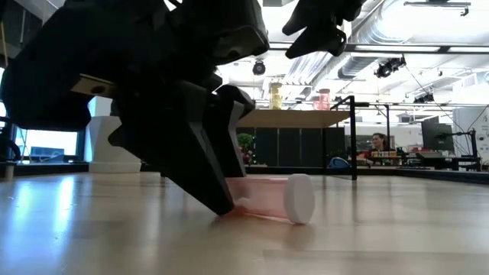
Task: Pick and place medicine bottles onto shelf by color
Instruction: Put the pink pill bottle on the shelf
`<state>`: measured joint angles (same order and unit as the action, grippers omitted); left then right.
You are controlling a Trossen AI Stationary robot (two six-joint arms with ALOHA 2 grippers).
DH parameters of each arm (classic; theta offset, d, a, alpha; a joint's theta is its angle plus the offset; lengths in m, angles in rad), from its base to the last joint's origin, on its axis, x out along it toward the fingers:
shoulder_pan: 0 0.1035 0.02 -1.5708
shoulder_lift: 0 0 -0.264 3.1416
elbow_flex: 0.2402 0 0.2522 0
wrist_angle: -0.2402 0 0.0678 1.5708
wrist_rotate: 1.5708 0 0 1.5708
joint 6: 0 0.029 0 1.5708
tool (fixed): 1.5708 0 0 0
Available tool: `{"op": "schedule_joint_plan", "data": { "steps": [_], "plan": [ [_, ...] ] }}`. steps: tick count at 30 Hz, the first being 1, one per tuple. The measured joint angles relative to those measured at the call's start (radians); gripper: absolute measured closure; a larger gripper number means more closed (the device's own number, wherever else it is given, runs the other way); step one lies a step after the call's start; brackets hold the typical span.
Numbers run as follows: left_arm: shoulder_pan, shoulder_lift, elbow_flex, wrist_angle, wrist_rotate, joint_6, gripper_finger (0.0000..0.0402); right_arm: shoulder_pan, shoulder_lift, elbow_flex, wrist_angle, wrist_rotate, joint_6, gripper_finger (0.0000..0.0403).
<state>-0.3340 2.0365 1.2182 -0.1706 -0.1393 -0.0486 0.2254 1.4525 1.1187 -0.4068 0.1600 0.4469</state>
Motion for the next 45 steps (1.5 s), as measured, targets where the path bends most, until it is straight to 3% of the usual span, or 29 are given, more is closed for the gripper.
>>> {"op": "schedule_joint_plan", "data": {
  "steps": [7, 16, 29, 45],
  "plan": [
    [0.0, 0.0, 0.0, 0.021, 0.005, 0.0, 0.0308, 0.0, 0.0, 0.0, 0.0, 0.0, 0.001, 0.0187],
    [0.0, 0.0, 0.0, 0.067, 0.008, -0.002, 0.0309, 0.0, -0.069, 0.0, -0.03, -0.008, 0.001, 0.0187],
    [0.098, 0.0, 0.0, 0.395, 0.007, 0.026, 0.0309, 0.0, -0.301, 0.0, -0.238, 0.034, -0.114, 0.0187],
    [0.302, -0.007, 0.0, 0.79, 0.075, 0.026, 0.0309, 0.0, -0.423, 0.0, -0.332, -0.011, -0.212, 0.0187]
  ]
}}
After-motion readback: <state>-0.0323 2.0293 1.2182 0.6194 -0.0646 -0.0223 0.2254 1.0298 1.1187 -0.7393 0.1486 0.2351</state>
